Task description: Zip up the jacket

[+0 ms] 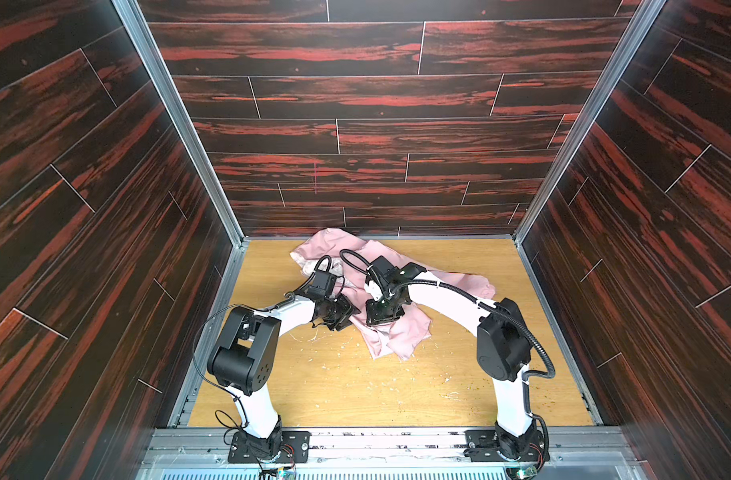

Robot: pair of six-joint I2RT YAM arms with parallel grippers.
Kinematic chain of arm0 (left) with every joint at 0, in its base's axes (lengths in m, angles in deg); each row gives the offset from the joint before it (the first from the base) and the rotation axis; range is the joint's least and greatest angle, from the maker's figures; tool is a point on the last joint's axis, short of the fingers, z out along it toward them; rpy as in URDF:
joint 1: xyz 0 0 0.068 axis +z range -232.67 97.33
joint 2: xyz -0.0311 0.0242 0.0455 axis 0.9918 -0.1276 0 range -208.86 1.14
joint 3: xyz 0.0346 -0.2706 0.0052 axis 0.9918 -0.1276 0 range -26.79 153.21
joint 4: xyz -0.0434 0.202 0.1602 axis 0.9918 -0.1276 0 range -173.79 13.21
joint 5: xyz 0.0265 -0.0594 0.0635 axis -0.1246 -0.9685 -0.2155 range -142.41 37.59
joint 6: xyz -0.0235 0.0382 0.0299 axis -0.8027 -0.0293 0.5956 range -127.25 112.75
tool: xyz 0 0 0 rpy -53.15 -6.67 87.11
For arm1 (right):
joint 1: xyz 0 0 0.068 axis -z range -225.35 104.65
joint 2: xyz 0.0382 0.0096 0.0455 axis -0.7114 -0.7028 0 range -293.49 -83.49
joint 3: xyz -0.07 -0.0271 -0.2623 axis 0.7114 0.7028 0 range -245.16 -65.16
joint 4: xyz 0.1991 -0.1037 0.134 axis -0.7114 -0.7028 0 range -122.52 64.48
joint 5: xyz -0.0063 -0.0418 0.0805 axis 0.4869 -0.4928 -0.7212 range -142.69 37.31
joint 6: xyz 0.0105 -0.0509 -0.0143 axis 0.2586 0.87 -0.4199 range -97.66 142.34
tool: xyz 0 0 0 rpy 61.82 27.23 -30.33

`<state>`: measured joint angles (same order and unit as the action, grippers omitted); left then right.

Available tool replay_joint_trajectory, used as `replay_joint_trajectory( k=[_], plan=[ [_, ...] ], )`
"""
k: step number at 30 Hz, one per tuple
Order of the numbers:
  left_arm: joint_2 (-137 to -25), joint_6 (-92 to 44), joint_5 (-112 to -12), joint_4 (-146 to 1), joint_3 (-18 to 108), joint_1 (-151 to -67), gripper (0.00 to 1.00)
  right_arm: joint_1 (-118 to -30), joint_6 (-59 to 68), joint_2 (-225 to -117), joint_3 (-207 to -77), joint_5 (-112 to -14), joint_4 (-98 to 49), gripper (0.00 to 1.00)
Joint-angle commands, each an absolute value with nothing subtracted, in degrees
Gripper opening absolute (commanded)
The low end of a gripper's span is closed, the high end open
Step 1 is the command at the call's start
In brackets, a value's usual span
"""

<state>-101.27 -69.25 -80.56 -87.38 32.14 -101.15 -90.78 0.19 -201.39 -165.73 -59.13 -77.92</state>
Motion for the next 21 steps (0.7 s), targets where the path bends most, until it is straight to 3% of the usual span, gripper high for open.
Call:
replay_joint_trajectory(
  k=[1,10,17,21],
  plan=[
    [-100.26,-69.82,-80.88,-86.76,32.14,-100.78,0.49,-91.52,1.54,-204.51,-166.76,-57.64,-80.54,0.39],
    [-99.81,-69.67,-80.66,-86.81,32.0,-100.77,0.42,-91.4,1.1,-204.56,-165.24,-55.82,-80.24,0.24],
    [-99.5,-69.04,-79.91,-87.74,31.59,-99.18,0.2,-90.55,-1.32,-203.16,-165.0,-55.34,-79.57,0.01],
    [-97.63,-66.98,-79.34,-90.35,32.29,-96.46,0.11,-89.61,-2.98,-201.44,-164.45,-56.37,-78.57,0.0]
  ],
)
